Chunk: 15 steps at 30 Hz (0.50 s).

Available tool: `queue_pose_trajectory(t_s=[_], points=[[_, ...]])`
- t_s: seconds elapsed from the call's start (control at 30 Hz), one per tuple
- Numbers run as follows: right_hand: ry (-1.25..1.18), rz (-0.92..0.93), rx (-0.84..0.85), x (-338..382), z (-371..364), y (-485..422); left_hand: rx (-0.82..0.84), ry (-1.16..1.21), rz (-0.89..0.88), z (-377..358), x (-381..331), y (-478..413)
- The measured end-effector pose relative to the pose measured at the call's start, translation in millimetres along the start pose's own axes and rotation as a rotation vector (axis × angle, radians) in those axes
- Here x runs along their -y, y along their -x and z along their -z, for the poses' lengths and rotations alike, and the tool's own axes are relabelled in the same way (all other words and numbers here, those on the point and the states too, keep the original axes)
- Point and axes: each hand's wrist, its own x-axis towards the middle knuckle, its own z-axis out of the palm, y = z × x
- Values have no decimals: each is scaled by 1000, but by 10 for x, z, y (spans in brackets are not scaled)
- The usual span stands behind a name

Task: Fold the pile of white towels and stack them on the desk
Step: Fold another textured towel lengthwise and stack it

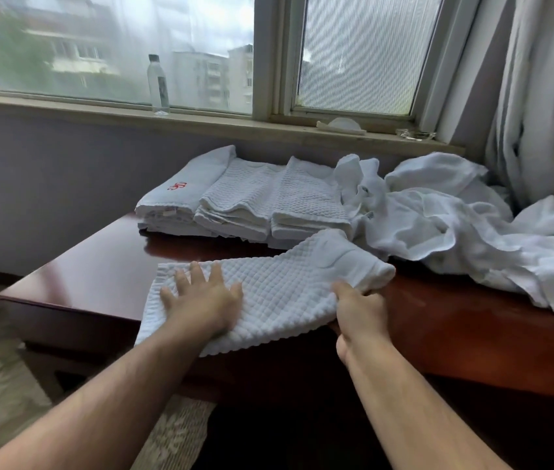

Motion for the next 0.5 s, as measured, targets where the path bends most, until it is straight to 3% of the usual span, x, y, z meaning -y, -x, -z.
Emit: queue_pose_trajectory(t_s=[0.13,0.27,0.37,0.5], points=[[-87,119,227,249,-13,-57,-37,87,-68,184,-6,-30],[-131,216,512,672,-91,-65,13,646,-326,569,-93,-127],[-121,254,665,919,-207,-38,-36,799,-452,887,-105,-182],[-86,308,792,1116,-424,-116,24,1090,-566,1162,-32,-265]])
